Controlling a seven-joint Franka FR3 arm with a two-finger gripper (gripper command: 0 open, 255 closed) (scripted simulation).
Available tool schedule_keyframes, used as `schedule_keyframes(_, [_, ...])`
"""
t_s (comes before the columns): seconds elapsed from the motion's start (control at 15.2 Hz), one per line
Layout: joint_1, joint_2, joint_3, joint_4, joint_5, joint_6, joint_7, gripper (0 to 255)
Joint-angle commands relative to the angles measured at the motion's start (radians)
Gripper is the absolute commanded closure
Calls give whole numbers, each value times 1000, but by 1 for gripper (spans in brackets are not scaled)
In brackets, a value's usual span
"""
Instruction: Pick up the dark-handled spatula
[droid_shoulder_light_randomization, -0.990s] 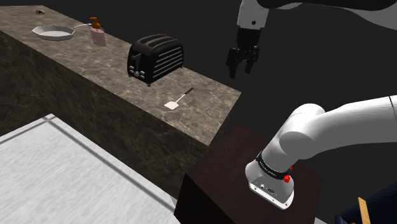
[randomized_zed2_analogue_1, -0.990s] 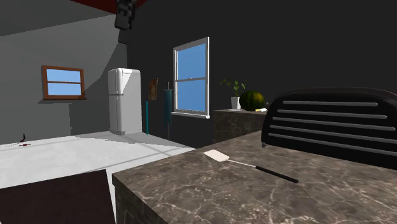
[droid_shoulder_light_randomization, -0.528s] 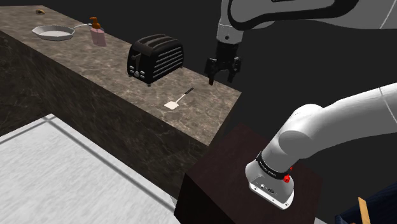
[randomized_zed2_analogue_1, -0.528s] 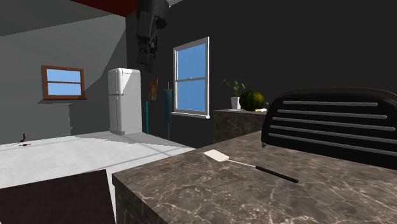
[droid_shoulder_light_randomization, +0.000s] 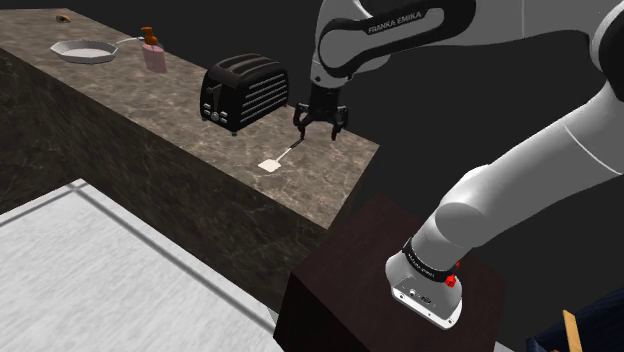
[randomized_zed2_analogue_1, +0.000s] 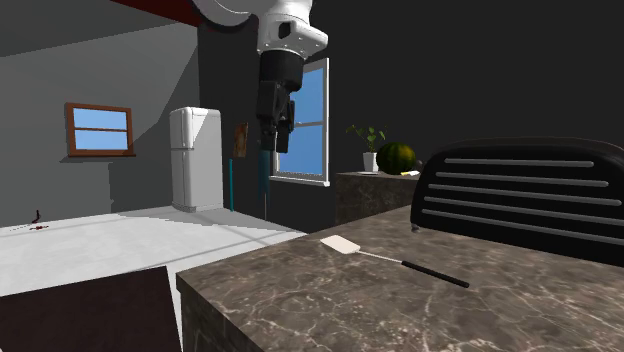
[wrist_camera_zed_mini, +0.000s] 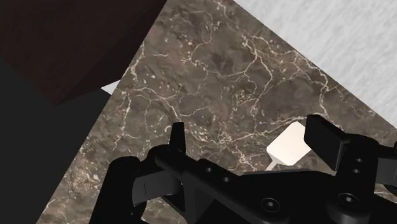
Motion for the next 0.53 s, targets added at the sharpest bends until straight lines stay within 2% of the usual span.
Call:
schedule_keyframes(0.0, [-13,78,13,26,-9,67,77,0])
schedule_keyframes(0.46, [-49,334,19,147,-79,240,327,0])
